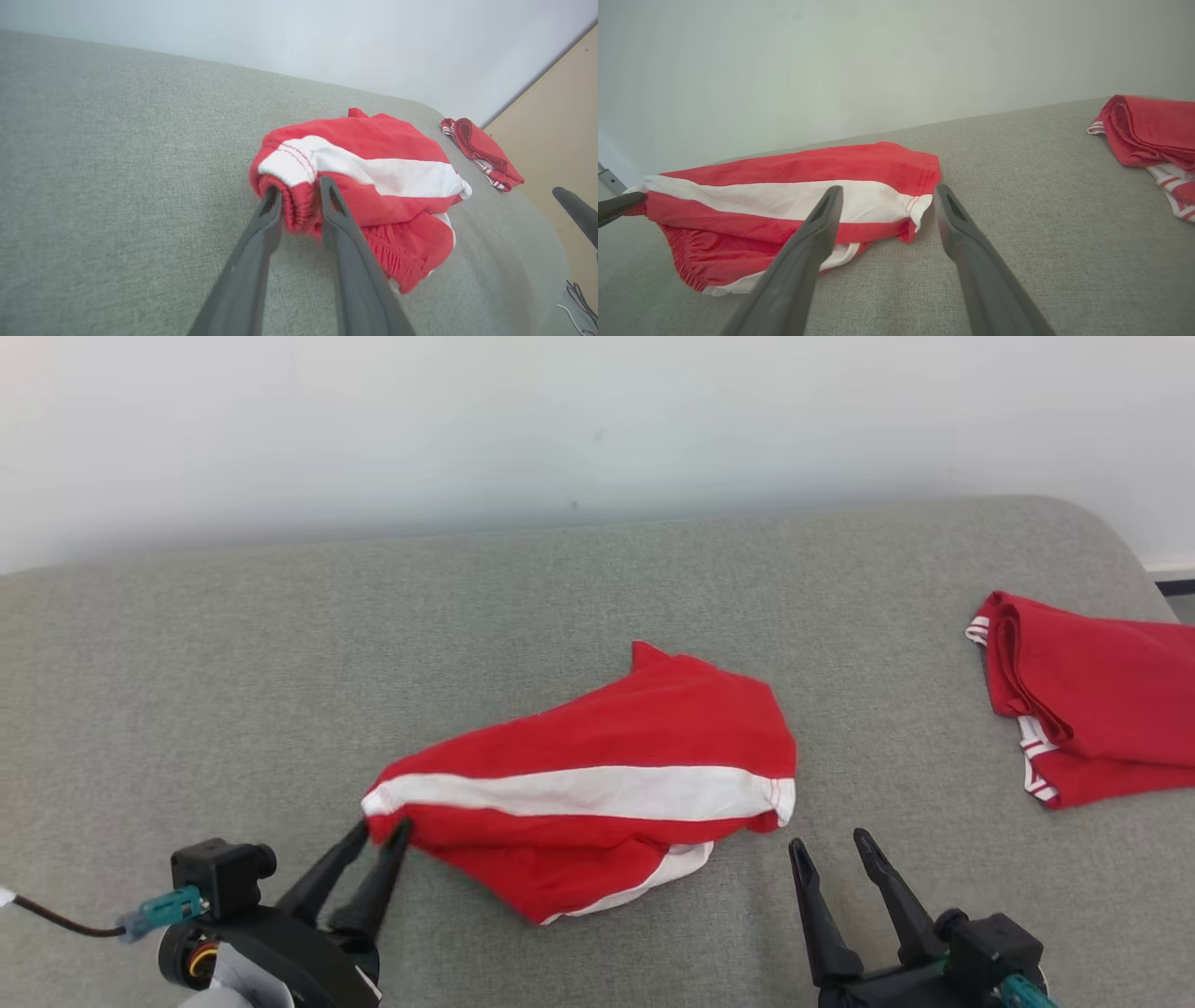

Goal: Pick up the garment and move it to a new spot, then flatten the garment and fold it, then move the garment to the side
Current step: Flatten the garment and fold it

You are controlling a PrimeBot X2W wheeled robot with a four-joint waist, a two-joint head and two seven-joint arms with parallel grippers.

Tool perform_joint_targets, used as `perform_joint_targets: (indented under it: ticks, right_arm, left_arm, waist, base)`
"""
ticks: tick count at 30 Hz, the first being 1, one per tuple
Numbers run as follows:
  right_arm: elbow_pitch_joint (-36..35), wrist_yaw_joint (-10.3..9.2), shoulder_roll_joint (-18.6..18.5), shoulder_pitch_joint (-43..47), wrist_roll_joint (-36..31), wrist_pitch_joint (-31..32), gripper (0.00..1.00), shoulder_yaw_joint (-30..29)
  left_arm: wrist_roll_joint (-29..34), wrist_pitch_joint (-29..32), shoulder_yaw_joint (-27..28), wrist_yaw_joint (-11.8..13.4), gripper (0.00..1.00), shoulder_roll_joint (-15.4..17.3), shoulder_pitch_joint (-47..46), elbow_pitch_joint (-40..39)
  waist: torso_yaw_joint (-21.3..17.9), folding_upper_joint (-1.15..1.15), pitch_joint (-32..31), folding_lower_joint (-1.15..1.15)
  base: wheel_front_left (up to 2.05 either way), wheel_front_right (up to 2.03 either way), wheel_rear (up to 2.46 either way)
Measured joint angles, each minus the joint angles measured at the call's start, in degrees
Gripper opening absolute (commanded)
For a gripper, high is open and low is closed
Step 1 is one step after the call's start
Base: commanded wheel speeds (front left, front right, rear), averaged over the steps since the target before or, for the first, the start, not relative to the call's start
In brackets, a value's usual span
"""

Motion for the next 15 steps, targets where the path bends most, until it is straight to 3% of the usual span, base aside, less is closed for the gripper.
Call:
perform_joint_targets:
  ticks: [7,15]
  right_arm:
    - [9.28,0.0,-0.89,-5.52,7.87,0.0,1.0,1.38]
    - [20.6,0.0,-2.99,-13.18,20.0,0.0,1.0,3.94]
  left_arm:
    - [7.0,-1.05,3.94,4.02,1.0,-1.92,3.38,-1.86]
    - [15.05,-1.08,9.58,5.47,1.0,-6.43,11.56,-8.35]
  waist:
    - [1.81,0.0,-0.68,0.01]
    - [4.75,0.0,-0.94,0.01]
  base:
    - [0.0,0.0,0.0]
    - [0.0,0.0,0.0]
